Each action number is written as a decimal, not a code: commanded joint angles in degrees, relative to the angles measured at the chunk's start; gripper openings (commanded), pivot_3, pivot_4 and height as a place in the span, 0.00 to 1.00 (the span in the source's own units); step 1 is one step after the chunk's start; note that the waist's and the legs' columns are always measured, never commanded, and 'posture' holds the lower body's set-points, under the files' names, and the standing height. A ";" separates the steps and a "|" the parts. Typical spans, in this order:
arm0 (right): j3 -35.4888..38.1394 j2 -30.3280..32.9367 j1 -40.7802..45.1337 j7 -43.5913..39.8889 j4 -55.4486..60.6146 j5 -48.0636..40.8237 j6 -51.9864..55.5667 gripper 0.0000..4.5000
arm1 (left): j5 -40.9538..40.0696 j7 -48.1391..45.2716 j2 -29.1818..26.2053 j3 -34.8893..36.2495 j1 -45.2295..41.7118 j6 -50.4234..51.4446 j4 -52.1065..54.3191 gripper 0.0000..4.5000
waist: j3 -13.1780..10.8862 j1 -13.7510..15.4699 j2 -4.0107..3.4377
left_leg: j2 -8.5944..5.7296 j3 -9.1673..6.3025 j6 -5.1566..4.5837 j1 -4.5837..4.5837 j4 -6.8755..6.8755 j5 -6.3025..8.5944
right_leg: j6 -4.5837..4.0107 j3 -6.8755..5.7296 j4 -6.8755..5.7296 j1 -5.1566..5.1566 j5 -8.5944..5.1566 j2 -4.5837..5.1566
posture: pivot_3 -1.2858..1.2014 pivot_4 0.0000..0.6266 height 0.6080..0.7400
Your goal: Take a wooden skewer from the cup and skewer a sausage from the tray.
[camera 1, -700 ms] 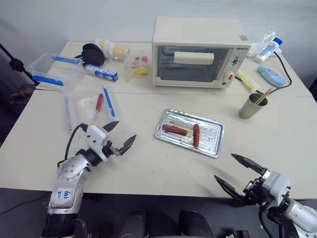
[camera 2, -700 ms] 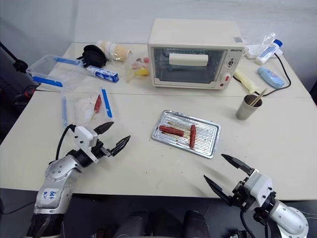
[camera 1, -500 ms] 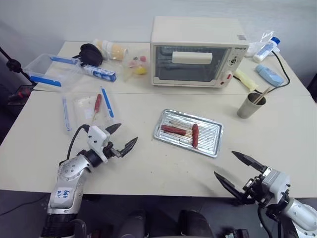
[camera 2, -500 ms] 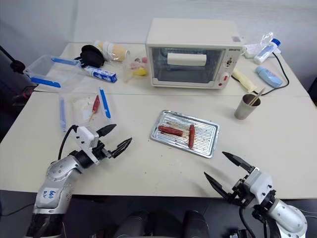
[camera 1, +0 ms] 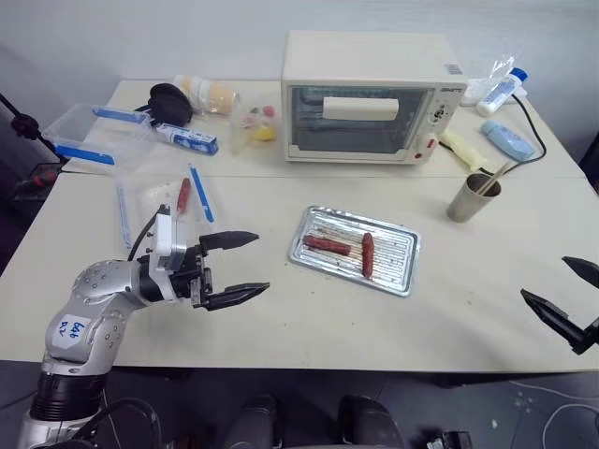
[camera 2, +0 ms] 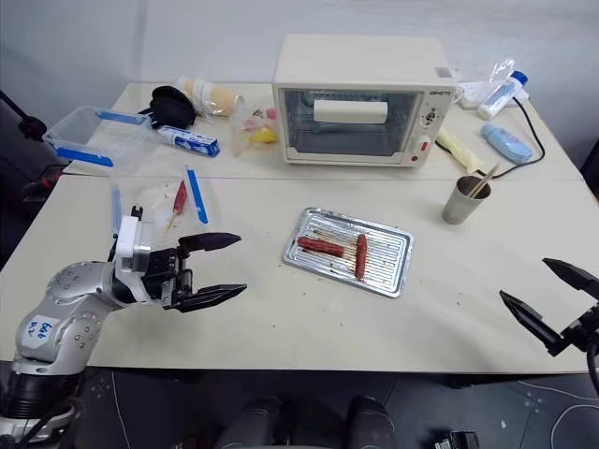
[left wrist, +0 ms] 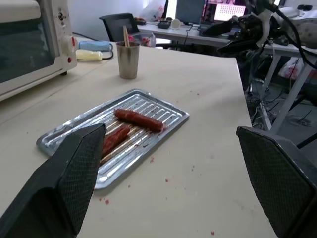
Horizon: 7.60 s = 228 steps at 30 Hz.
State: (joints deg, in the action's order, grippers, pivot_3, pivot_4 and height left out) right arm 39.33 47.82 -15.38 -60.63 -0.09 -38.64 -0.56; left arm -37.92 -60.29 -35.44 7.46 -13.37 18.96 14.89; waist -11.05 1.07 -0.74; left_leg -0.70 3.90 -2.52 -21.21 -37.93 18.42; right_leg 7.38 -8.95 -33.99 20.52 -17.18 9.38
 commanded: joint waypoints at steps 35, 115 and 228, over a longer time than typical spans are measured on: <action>-27.21 7.49 70.76 7.63 -50.78 24.99 13.14 1.00 | 3.06 13.25 10.46 -1.61 0.02 -4.22 3.40 0.99 | -0.02 0.21 0.02 | -0.04 -0.15 -0.09 -0.51 -0.25 -0.16 | 0.11 -0.24 0.09 0.11 0.11 -0.06 | 0.52 0.24 1.00; -30.78 -2.69 78.57 8.54 -60.64 31.57 10.34 0.00 | 6.06 14.92 11.88 -3.17 -0.25 -6.84 1.72 1.00 | -0.02 -1.19 0.01 | -0.04 -0.14 -0.09 -0.52 -0.24 -0.19 | 0.12 -0.20 0.04 0.15 0.11 -0.07 | 0.52 0.24 1.00; -43.88 -9.56 40.63 29.96 15.70 14.06 46.94 0.99 | 4.51 18.99 9.01 7.81 10.14 -9.82 1.99 0.00 | -0.02 0.50 0.17 | -0.15 -0.08 -0.18 -1.18 -0.30 -0.33 | 0.09 -0.12 -0.03 0.90 0.34 0.04 | 0.52 0.24 1.00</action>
State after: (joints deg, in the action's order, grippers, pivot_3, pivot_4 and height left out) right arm -4.12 38.72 24.16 -31.99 15.61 -26.58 45.87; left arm -33.16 -42.03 -26.39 14.80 -2.73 9.48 14.06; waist -11.07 1.57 -0.56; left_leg -0.85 3.82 -2.70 -22.40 -38.25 18.08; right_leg 7.47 -9.07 -34.03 21.42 -16.83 9.43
